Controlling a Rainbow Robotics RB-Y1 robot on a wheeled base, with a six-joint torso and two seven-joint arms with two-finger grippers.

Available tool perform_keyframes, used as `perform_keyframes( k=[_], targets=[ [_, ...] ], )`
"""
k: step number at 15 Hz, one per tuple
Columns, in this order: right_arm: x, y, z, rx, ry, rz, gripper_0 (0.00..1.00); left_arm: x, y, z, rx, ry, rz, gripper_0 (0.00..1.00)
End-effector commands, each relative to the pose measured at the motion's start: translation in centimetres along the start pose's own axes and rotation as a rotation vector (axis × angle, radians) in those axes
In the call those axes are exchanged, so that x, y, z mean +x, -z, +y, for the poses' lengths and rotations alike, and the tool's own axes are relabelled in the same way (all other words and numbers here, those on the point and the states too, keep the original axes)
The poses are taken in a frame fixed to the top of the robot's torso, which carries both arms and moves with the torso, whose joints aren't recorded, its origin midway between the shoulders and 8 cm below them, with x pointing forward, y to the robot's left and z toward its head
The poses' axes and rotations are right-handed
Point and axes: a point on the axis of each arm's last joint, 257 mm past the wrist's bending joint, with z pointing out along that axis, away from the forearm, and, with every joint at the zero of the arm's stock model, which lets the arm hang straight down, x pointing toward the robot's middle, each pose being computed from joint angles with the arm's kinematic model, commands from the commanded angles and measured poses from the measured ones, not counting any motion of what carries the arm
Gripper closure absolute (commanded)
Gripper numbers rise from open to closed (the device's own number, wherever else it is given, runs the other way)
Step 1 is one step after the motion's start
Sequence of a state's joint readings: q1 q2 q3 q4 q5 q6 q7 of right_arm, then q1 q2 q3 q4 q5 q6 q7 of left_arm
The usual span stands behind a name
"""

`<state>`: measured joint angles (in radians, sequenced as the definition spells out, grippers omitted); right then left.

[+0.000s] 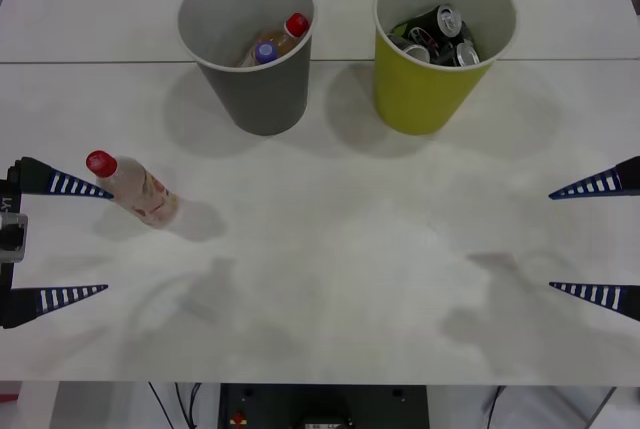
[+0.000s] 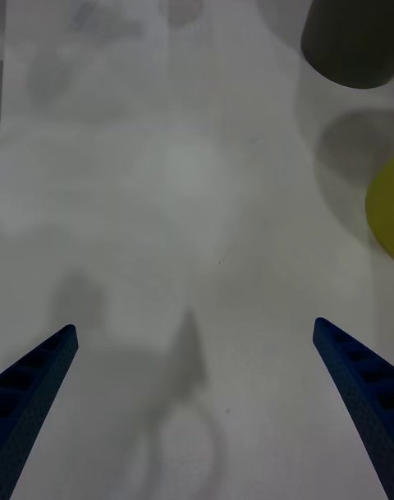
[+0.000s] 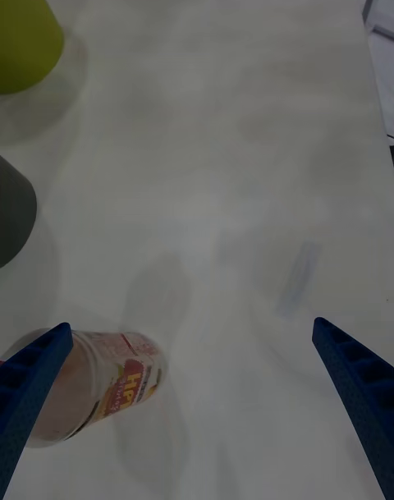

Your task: Put the can into the green bin and the plastic bottle into the gray bin

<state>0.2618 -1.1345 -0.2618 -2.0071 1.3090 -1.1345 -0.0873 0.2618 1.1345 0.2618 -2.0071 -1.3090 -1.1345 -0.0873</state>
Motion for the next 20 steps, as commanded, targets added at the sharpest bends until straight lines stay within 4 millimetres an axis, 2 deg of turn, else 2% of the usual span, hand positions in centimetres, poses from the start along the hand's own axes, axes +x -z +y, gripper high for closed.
perform_keyframes(
  k=[1,2,6,9,14,17,20],
  targets=[
    [0.0,0.0,0.0,0.0,0.0,0.0,0.0,0.0,0.0,0.0,0.0,0.0,0.0,0.0],
    [0.0,0.0,0.0,0.0,0.0,0.0,0.0,0.6,-0.6,-1.5,0.024,0.043,-0.008,0.0],
    [0.0,0.0,0.0,0.0,0.0,0.0,0.0,0.1,-0.4,-1.4,0.016,0.07,-0.034,0.0],
    [0.0,0.0,0.0,0.0,0.0,0.0,0.0,0.2,0.0,-1.4,-0.021,0.191,-0.098,0.0],
    [0.0,0.0,0.0,0.0,0.0,0.0,0.0,1.8,0.6,-0.6,-0.178,0.455,-0.211,0.0],
    [0.0,0.0,0.0,0.0,0.0,0.0,0.0,3.2,0.7,-0.4,-0.257,0.534,-0.216,0.0],
    [0.0,0.0,0.0,0.0,0.0,0.0,0.0,4.2,0.6,-1.0,-0.32,0.613,-0.227,0.0]
  ],
)
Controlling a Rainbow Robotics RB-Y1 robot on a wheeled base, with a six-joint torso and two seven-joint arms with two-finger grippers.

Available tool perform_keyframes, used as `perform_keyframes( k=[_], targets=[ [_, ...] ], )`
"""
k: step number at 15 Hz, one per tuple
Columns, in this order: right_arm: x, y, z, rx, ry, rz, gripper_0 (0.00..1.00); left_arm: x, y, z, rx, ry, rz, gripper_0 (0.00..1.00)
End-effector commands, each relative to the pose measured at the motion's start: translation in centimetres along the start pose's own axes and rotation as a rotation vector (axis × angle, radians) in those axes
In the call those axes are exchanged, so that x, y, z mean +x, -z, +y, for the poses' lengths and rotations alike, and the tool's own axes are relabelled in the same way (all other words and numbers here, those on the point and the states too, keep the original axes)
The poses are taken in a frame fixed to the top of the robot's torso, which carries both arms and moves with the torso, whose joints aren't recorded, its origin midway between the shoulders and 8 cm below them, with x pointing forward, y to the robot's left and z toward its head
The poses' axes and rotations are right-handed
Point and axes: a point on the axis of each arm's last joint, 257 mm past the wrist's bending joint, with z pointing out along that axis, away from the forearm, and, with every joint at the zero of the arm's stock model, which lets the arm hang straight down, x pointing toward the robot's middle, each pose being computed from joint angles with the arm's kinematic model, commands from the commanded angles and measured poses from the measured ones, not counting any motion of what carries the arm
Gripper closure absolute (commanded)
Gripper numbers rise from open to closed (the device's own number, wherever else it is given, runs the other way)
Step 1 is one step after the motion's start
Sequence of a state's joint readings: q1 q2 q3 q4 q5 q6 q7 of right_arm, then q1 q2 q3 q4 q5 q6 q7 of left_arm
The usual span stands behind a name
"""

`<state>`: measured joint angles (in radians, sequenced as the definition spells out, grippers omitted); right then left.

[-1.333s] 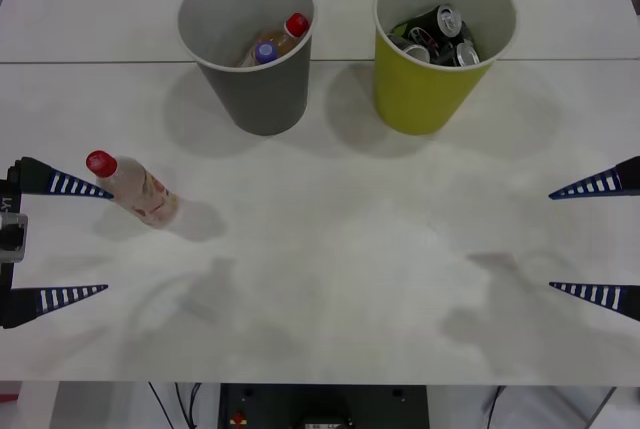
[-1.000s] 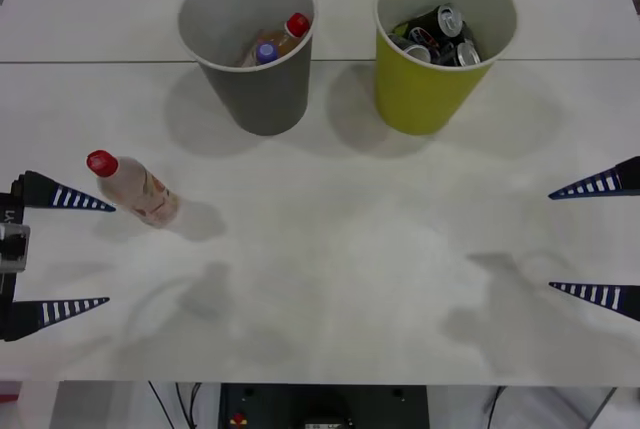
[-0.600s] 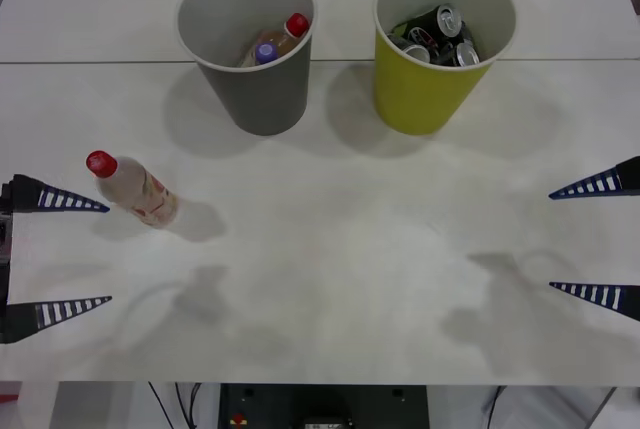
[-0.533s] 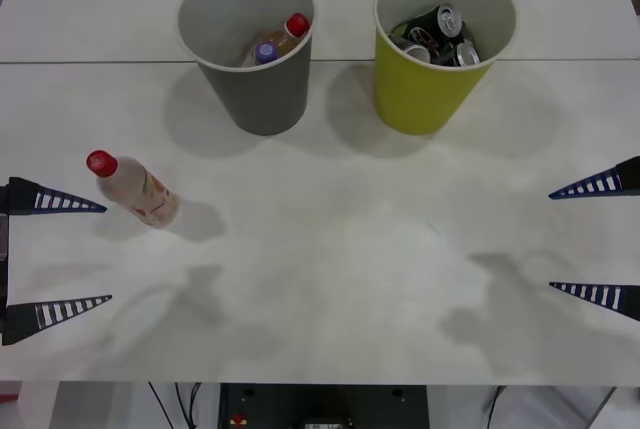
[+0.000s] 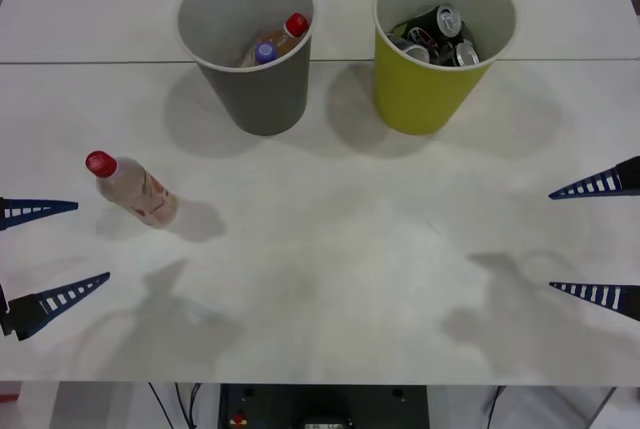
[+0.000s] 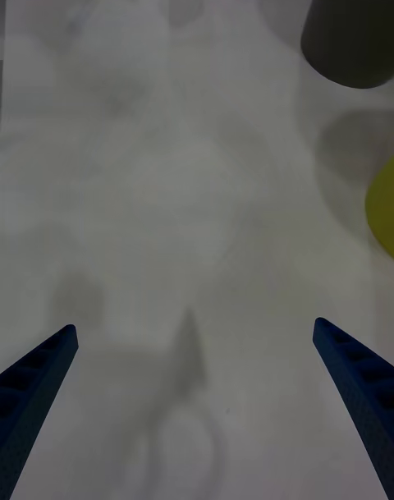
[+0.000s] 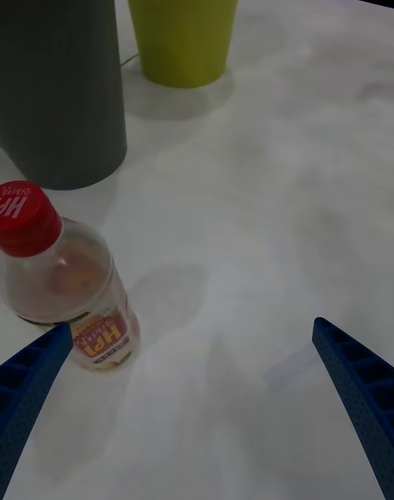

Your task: Put the can into the green bin and the plastic bottle into the gray bin

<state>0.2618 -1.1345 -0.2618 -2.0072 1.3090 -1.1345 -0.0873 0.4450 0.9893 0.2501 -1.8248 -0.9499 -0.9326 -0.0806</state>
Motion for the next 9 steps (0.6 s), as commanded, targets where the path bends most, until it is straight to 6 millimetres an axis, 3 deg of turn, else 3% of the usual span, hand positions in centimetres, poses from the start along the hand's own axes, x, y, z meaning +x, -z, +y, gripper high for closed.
perform_keyframes(
  k=[1,4,9],
  targets=[
    [0.0,0.0,0.0,0.0,0.0,0.0,0.0,0.9,0.1,0.1,-0.057,0.058,-0.021,0.0],
    [0.0,0.0,0.0,0.0,0.0,0.0,0.0,1.6,0.6,1.2,-0.117,0.132,-0.07,0.0],
    [0.0,0.0,0.0,0.0,0.0,0.0,0.0,2.7,0.6,2.1,-0.181,0.084,-0.108,0.0]
  ],
)
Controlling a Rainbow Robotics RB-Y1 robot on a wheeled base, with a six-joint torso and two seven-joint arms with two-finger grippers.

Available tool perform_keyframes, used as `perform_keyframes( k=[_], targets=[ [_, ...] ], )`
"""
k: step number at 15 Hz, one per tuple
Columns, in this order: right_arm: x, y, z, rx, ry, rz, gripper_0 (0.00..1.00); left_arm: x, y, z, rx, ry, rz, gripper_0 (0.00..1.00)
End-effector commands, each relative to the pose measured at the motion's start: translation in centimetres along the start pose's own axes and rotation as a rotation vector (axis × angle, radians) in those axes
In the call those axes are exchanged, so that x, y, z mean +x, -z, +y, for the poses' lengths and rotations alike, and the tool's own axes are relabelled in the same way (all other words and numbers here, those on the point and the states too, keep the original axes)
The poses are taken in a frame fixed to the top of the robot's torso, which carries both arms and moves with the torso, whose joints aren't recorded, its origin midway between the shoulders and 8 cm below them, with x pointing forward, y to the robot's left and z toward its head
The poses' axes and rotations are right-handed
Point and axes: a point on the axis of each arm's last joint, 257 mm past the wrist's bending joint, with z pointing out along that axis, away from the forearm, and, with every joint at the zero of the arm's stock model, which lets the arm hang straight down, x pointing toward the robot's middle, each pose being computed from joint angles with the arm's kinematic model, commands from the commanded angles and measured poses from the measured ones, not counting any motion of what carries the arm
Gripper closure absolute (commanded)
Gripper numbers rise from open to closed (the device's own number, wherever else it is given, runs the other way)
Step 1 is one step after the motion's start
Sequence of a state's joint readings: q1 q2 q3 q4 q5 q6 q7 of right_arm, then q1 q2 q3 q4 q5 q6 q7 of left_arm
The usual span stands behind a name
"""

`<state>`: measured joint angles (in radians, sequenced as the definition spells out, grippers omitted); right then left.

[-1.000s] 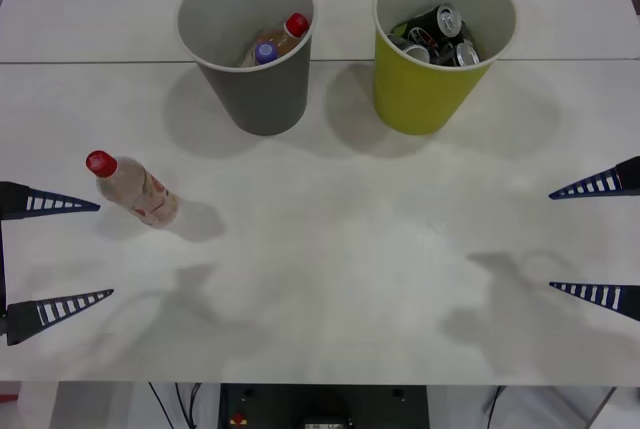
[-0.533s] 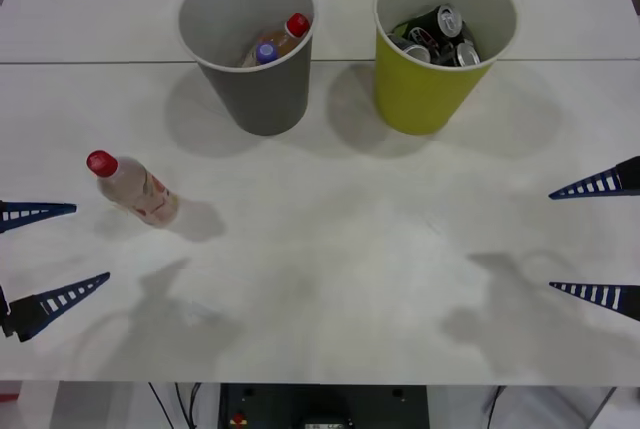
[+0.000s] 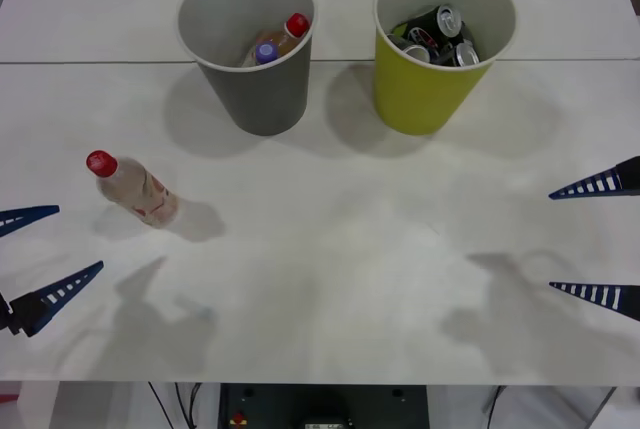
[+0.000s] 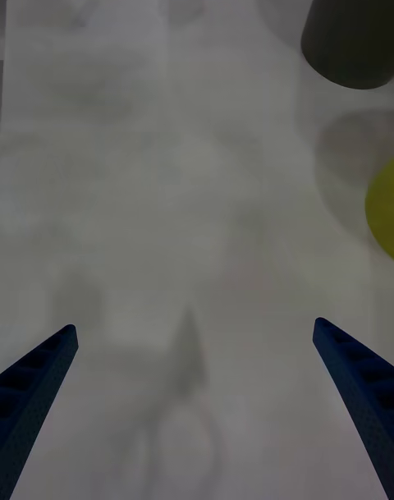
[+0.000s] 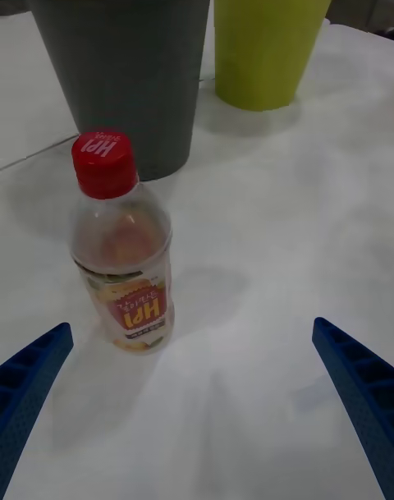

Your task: Put the can into the green bin and the plastic bottle into the gray bin

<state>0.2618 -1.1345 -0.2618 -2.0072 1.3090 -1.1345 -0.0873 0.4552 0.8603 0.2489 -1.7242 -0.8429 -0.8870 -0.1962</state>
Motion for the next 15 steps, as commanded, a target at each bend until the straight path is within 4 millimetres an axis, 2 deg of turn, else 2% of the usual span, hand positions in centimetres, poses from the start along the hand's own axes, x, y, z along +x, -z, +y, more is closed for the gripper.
perform_keyframes(
  k=[1,7,15],
  targets=[
    [0.0,0.0,0.0,0.0,0.0,0.0,0.0,0.9,-0.3,0.4,-0.03,-0.025,-0.03,0.0],
    [0.0,0.0,0.0,0.0,0.0,0.0,0.0,3.1,-2.5,1.9,-0.071,-0.025,-0.105,0.0],
    [0.0,0.0,0.0,0.0,0.0,0.0,0.0,5.0,-4.9,3.7,-0.093,0.019,-0.165,0.0]
  ],
)
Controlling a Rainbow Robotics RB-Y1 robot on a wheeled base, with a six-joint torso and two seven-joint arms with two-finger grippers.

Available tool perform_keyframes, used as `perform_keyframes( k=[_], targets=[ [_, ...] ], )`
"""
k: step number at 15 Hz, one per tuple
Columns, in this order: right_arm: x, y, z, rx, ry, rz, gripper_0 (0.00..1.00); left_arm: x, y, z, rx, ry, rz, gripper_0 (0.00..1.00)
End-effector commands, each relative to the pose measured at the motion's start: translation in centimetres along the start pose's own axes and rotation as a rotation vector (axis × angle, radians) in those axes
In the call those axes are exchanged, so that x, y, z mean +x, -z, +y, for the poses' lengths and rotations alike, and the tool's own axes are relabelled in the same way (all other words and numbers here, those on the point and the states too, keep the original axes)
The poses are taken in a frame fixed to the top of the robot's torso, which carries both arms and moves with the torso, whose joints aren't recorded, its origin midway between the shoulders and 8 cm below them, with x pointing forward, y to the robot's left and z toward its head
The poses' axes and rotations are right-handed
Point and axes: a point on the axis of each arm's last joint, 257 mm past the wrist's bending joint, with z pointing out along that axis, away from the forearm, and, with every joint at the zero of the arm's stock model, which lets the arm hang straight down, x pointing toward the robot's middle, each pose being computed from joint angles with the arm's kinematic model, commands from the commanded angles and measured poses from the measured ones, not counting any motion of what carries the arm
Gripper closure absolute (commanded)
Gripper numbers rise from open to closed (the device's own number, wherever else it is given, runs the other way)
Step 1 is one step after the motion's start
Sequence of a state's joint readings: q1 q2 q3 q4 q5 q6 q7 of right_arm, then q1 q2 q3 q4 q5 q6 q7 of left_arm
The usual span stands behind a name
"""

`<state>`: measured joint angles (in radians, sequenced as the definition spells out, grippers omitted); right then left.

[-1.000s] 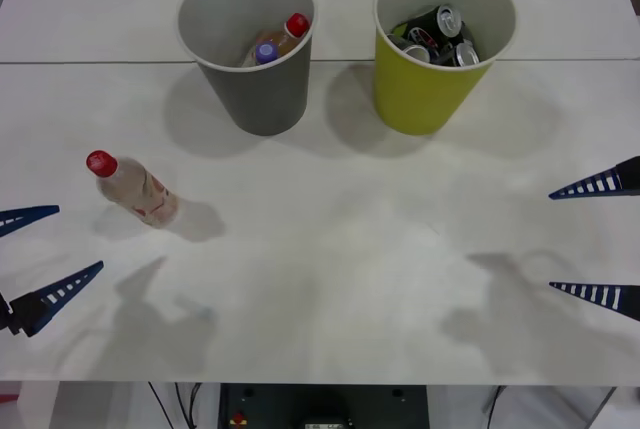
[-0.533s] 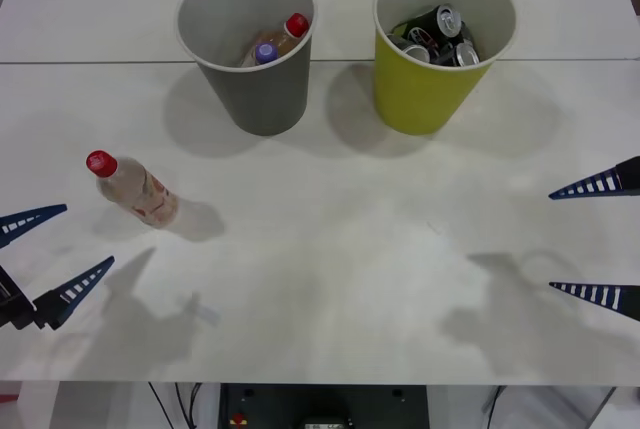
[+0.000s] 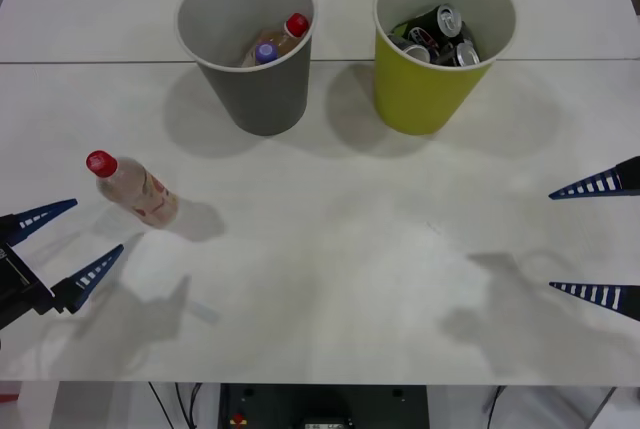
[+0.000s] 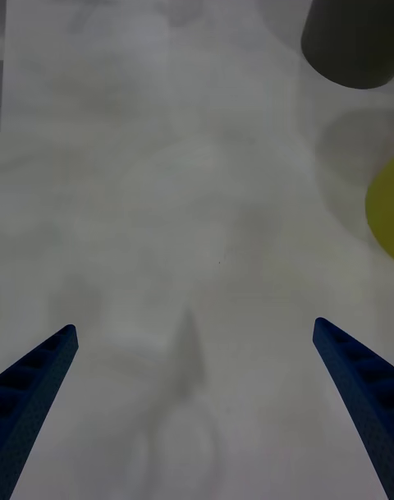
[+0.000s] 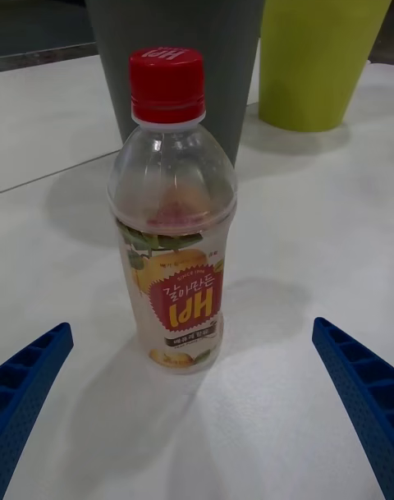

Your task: Put the can into the green bin and the plastic bottle into the gray bin

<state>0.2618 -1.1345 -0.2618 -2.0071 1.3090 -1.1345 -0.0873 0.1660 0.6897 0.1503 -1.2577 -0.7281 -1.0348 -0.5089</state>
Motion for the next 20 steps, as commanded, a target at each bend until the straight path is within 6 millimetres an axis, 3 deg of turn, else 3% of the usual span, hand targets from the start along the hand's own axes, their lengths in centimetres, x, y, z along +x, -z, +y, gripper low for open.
perform_keyframes(
  k=[1,15,20],
  targets=[
    [0.0,0.0,0.0,0.0,0.0,0.0,0.0,0.6,-1.0,0.7,-0.008,0.003,-0.013,0.0],
    [0.0,0.0,0.0,0.0,0.0,0.0,0.0,0.6,-7.0,2.5,-0.01,-0.024,-0.03,0.0],
    [0.0,0.0,0.0,0.0,0.0,0.0,0.0,0.5,-8.9,2.2,-0.021,-0.02,-0.039,0.0]
  ],
)
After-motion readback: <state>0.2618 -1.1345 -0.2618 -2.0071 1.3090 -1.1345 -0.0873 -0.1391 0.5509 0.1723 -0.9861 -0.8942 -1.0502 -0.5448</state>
